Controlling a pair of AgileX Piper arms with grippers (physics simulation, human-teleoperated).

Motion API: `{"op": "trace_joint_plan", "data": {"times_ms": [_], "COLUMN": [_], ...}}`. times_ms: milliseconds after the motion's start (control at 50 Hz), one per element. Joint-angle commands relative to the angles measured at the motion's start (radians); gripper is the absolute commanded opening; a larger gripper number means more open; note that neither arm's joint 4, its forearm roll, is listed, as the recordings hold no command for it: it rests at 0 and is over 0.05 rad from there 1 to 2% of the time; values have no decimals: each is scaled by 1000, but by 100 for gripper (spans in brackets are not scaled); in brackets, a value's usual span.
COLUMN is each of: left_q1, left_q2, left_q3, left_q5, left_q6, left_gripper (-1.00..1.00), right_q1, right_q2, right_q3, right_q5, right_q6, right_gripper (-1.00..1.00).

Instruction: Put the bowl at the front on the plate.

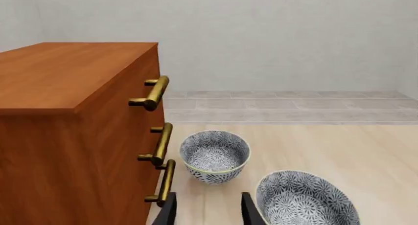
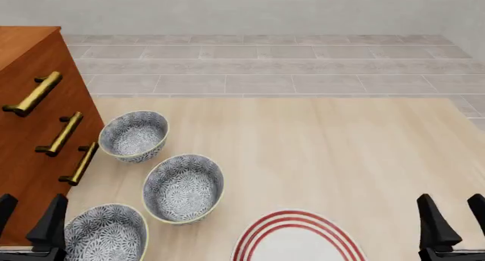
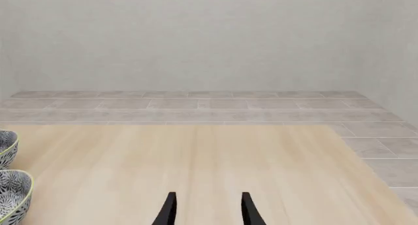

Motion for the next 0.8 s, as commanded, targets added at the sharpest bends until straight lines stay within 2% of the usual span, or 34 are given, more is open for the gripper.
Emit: {"op": "trace_joint_plan", "data": {"times_ms": [20, 640, 680, 700, 740, 780, 800], "left_q1": [0, 18, 39, 30, 20, 2, -1], "left_q2": [3, -3, 83, 44, 88, 155, 191], "left_q3": [-2, -2, -5, -18, -59, -104, -125], "left_q5": [-1, 1, -5, 32, 77, 129, 153], "left_q6": [0, 6, 9, 24, 14, -51, -58], "left_gripper": [100, 100, 100, 100, 100, 100, 100], "right_q1": [0, 0, 0, 0, 0, 0, 0], "right_q2": [6, 6, 6, 6, 6, 6, 6], "right_q3": [-1, -2, -2, -2, -2, -2, -2], "right_q5": [-4, -3, -3, -3, -3, -3, -3], "right_q6": [0, 0, 0, 0, 0, 0, 0], "right_gripper": [100, 100, 100, 100, 100, 100, 100]}}
